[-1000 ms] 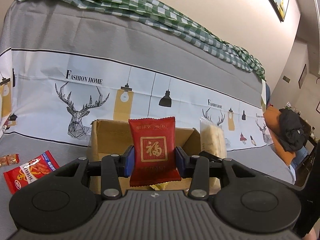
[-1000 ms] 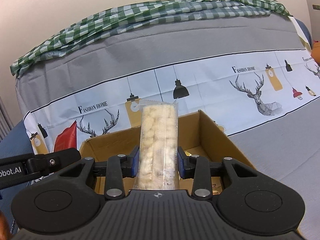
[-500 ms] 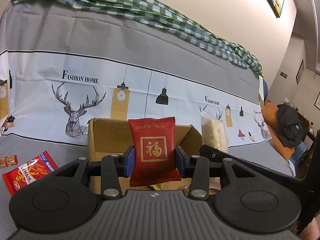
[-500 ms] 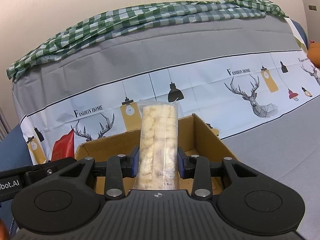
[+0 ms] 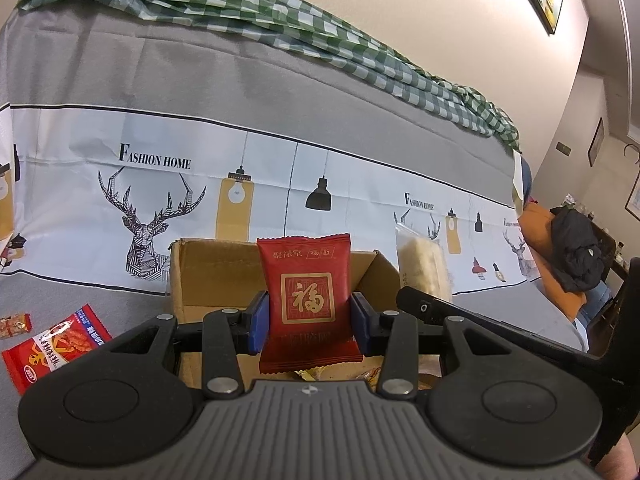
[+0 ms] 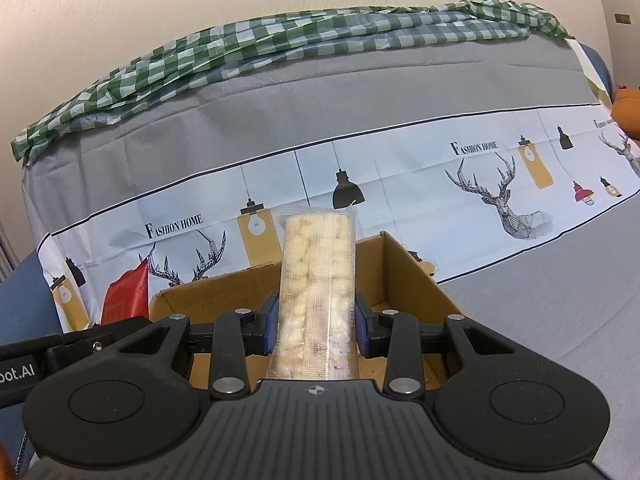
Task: Organize snacks
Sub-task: 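Carry the red packet with the left tool while the right tool carries the bar over the box, then open the left tool over the box while the right tool releases the bar into it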
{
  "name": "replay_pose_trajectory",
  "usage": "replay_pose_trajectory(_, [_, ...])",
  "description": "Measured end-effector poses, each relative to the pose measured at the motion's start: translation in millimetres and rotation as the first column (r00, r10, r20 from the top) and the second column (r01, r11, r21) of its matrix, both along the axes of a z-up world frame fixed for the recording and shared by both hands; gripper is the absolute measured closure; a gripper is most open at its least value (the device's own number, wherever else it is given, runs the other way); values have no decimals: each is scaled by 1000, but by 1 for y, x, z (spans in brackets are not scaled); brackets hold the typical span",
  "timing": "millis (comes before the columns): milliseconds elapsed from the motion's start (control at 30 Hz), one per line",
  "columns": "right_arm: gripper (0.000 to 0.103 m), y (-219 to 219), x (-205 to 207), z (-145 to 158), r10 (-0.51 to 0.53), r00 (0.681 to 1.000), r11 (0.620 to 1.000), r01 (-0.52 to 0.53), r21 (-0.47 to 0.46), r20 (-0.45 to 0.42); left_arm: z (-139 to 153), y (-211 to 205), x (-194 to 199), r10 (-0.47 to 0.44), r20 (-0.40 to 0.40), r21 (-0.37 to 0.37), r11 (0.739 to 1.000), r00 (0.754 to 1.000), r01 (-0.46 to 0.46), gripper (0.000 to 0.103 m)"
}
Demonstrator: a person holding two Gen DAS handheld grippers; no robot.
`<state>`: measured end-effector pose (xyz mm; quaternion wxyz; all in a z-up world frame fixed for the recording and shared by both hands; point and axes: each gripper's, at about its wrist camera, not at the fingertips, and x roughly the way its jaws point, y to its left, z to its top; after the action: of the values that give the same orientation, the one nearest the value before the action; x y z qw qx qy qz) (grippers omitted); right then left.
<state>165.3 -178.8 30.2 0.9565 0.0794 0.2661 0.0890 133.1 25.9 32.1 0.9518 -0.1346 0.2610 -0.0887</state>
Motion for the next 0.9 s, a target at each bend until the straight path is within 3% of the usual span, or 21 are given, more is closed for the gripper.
replay_pose_trajectory(367, [65,-8,-4,6,-60,997,998,59,12,48,1,-10,1,-27,6,0,1000,1000,27,56])
replay_pose_trajectory(900, [65,-9,-7,7,-61,996,998,60,17,71,0,-13,2,-29,8,4,1000,1000,29,57])
